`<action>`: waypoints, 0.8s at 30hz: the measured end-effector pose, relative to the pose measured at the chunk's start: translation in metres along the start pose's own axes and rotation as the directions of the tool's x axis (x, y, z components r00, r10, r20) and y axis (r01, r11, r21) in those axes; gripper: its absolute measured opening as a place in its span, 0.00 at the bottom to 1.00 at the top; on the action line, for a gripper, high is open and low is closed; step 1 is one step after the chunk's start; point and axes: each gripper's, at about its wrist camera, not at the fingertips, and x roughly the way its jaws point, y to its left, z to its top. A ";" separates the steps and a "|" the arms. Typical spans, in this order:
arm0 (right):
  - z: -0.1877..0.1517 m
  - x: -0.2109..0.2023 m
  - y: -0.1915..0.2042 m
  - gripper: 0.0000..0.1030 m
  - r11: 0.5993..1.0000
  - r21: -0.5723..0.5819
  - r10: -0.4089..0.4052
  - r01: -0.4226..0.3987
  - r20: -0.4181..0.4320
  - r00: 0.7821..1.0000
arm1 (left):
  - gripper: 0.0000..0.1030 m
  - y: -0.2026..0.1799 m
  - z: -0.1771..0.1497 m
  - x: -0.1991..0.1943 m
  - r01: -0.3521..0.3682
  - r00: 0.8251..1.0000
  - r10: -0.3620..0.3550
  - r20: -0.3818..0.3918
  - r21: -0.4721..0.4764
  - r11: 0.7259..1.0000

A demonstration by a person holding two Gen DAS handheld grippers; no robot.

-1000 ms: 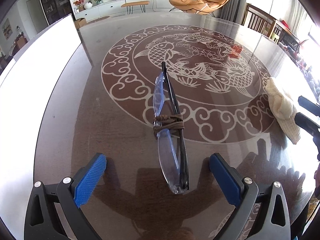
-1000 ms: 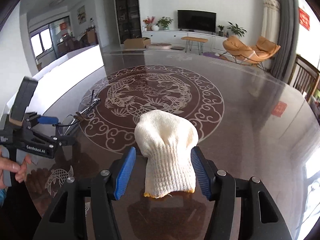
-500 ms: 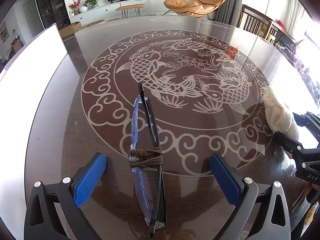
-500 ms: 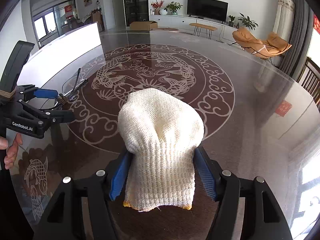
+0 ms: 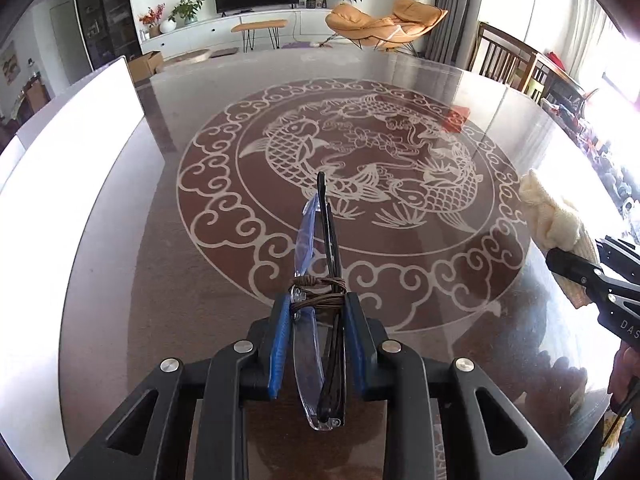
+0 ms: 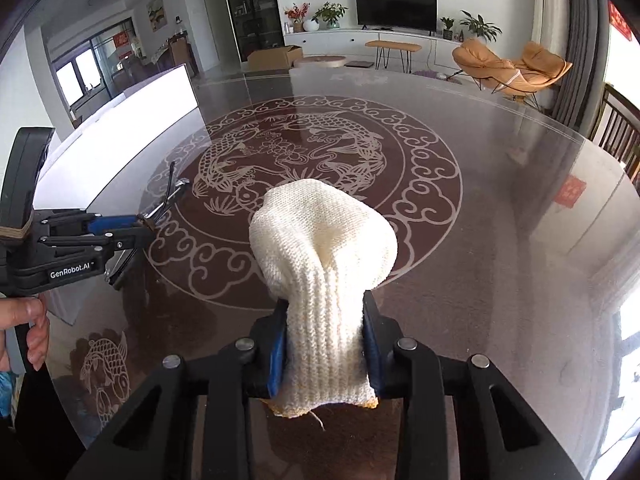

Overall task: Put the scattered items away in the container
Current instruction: 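Lift the sunglasses with the left tool while the right tool holds the glove, then carry the sunglasses with the left tool and glove with the right tool into the box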

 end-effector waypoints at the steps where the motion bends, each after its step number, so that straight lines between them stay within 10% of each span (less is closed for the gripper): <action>1: 0.001 -0.007 0.002 0.31 1.000 0.005 0.008 -0.008 0.014 1.000 | 0.26 0.001 0.000 -0.008 0.004 1.000 -0.003 0.016 -0.003 1.000; 14: 0.011 -0.025 0.068 0.31 0.992 -0.064 0.112 -0.112 -0.009 0.994 | 0.25 0.058 -0.018 -0.087 0.138 0.986 -0.121 0.113 -0.157 0.978; 24: 0.108 -0.048 0.224 0.31 0.905 -0.244 0.372 -0.348 0.063 0.926 | 0.26 0.177 0.002 -0.210 0.010 0.957 0.051 0.286 -0.208 0.978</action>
